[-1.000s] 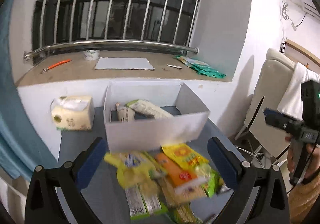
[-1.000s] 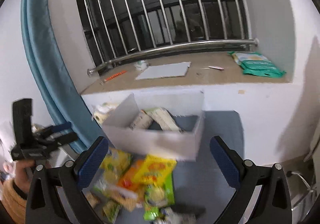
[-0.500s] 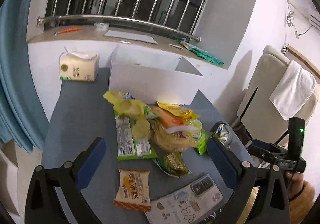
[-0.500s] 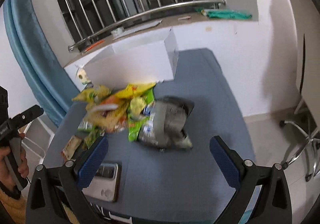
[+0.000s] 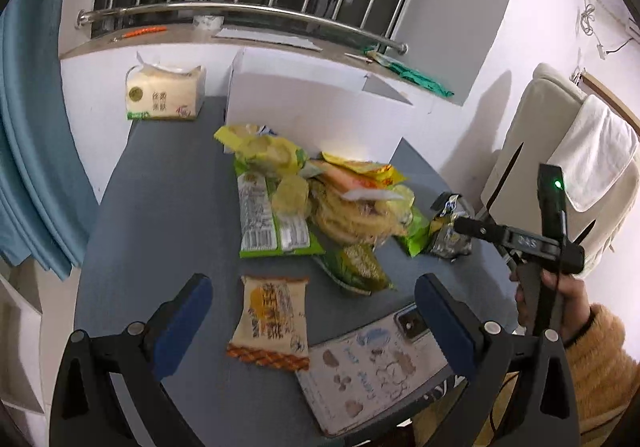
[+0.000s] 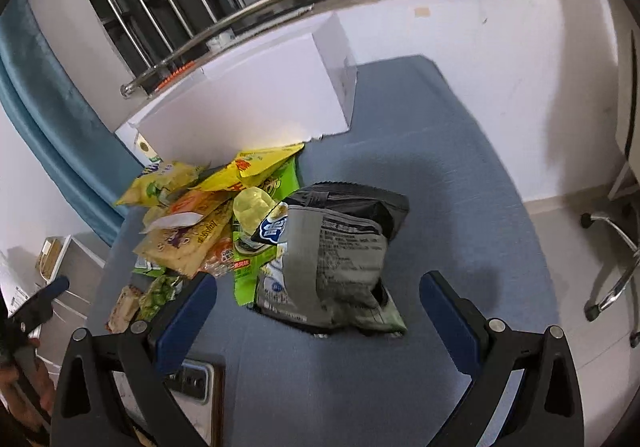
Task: Organize snacks
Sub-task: 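Grasp the black-grey snack bag with the right gripper, then grasp the yellow rice-cake packet with the left gripper and lift it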
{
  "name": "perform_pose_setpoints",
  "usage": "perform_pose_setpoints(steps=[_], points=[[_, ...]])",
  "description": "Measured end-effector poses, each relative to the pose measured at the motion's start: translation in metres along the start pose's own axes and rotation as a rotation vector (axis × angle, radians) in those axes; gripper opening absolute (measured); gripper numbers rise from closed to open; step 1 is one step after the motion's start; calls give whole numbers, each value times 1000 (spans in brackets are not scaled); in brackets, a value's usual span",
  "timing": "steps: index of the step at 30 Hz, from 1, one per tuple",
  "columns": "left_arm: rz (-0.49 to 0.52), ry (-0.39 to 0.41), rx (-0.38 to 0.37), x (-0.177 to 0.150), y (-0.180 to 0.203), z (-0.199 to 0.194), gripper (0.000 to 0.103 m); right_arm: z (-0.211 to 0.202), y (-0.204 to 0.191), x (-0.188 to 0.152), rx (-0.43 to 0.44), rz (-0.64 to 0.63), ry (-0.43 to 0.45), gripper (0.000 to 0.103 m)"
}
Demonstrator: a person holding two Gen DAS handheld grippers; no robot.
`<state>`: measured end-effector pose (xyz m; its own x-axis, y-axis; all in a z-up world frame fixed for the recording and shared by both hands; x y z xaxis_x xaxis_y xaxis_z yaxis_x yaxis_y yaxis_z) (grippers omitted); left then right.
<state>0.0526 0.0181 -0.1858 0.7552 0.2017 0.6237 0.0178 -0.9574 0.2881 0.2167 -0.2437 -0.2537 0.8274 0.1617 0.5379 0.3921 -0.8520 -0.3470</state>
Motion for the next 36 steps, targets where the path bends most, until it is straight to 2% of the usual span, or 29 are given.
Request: perform_pose_setpoints(steps=[3, 5, 6, 8, 10, 16, 22, 30, 31, 33, 34, 35, 36], points=[[-20, -15, -1, -5, -5, 2, 103, 12, -2, 4, -9, -10, -12, 102], [-30, -21, 0, -7, -8, 2, 103, 20, -1, 4, 0, -9, -34, 90], [-33, -23, 1, -7, -9, 3, 103, 24, 0, 4, -10, -10, -44, 70], [-38, -28, 5, -8, -11, 4, 103, 25, 0, 4, -19, -18, -43, 68], [-43, -30, 4, -8, -12, 5, 103, 22, -2, 3, -23, -27, -38, 60], [-46, -82, 1, -11, -14, 21, 103, 2, 7, -5, 13, 26, -16, 58], [-75, -181, 33, -16, -21, 50, 103, -34, 13, -15, 32, 51, 35, 58], [-33, -293, 165, -22, -28, 82, 102, -62, 14, -22, 32, 53, 76, 58], [-14, -298, 188, -22, -27, 84, 99, -63, 13, -23, 33, 51, 77, 58], [57, -290, 257, -24, -26, 85, 79, -64, 12, -23, 36, 45, 80, 58], [85, -285, 281, -24, -25, 84, 58, -64, 11, -24, 37, 42, 79, 58], [87, -272, 278, -22, -24, 82, 49, -63, 11, -24, 38, 40, 78, 58], [64, -267, 261, -21, -26, 80, 49, -63, 10, -24, 41, 38, 76, 58]])
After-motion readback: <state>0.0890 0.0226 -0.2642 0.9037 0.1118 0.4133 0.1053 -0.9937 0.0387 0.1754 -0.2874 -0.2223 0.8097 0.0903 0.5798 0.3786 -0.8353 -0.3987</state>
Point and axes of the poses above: each gripper's, at about its wrist camera, not at the fingertips, and z roughly the way its jaws point, y to its right, x to its top, the point moved 7 cm from there along z, roughly the way its jaws point, and after that the axes turned 6 degrees about -y, right-handed, at the moved point
